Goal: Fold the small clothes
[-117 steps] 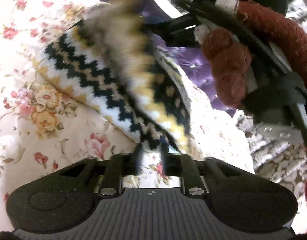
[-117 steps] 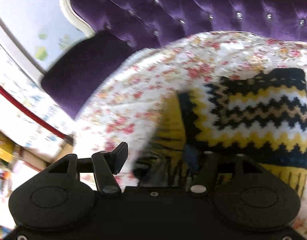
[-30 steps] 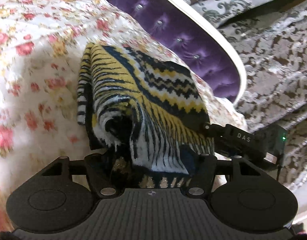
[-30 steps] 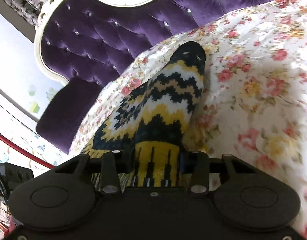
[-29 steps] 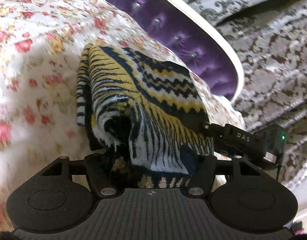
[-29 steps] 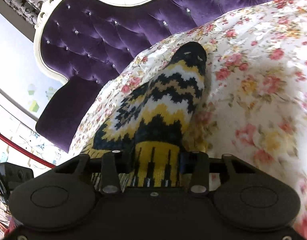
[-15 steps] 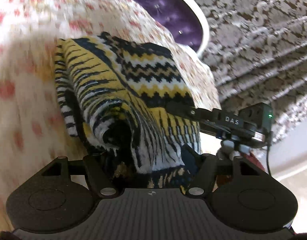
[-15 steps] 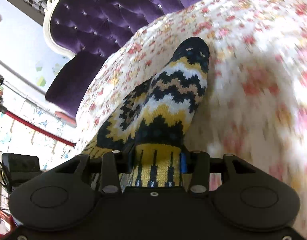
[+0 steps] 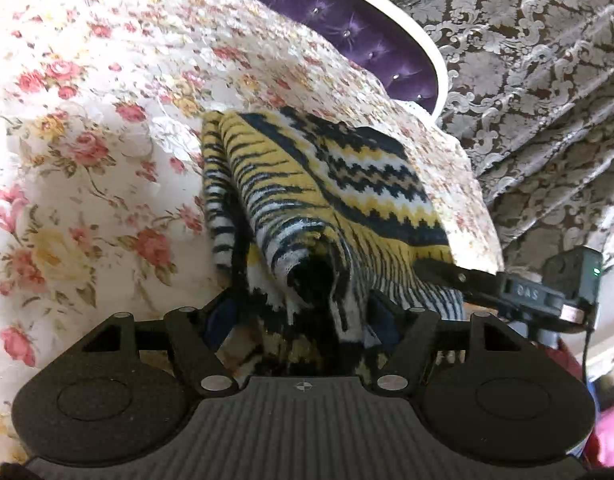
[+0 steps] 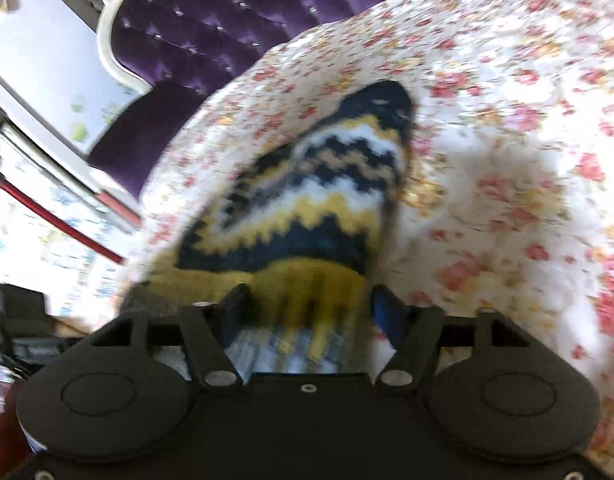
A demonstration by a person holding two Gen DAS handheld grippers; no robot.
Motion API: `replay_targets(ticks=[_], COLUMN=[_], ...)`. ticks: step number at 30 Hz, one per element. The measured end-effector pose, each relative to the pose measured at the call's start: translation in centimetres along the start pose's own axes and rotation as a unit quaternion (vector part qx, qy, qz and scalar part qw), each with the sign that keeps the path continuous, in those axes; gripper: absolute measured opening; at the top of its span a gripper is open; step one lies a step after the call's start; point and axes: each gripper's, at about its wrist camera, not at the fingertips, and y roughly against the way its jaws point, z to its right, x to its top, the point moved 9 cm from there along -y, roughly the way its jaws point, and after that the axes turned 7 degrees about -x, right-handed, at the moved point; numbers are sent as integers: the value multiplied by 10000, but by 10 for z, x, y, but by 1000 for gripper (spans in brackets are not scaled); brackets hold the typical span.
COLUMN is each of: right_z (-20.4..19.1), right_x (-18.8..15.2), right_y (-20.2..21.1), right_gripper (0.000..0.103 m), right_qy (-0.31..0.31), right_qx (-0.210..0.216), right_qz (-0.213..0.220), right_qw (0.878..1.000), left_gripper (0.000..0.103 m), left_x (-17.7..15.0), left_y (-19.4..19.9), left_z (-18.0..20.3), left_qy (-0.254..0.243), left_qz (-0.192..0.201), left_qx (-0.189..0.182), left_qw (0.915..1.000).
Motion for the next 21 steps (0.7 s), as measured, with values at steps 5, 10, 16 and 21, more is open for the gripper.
replay_targets(ticks=[5, 10, 16, 21], right_z=[0, -3, -19, -22], right_x=[-8, -9, 0, 16], right_y=[-1, 15, 45, 52], right_gripper=[89, 89, 102, 103], right_qy=[261, 272, 724, 774], right_qx=[-480, -426, -560, -838], right_qz=[351, 666, 1367, 1686], right_qw=[9979, 9965, 9864, 9791], left_gripper=[70, 74, 76, 76], left_x=[-8, -9, 11, 22], left_y=[-7, 19, 53, 21], left_z=[14, 24, 65, 82], left_qy=[-877, -1455, -2449, -2762], left_qz=[157, 676, 1679, 1584], left_qx=[632, 1103, 1607, 1613], left_qw=[9940, 9809, 9413, 9341])
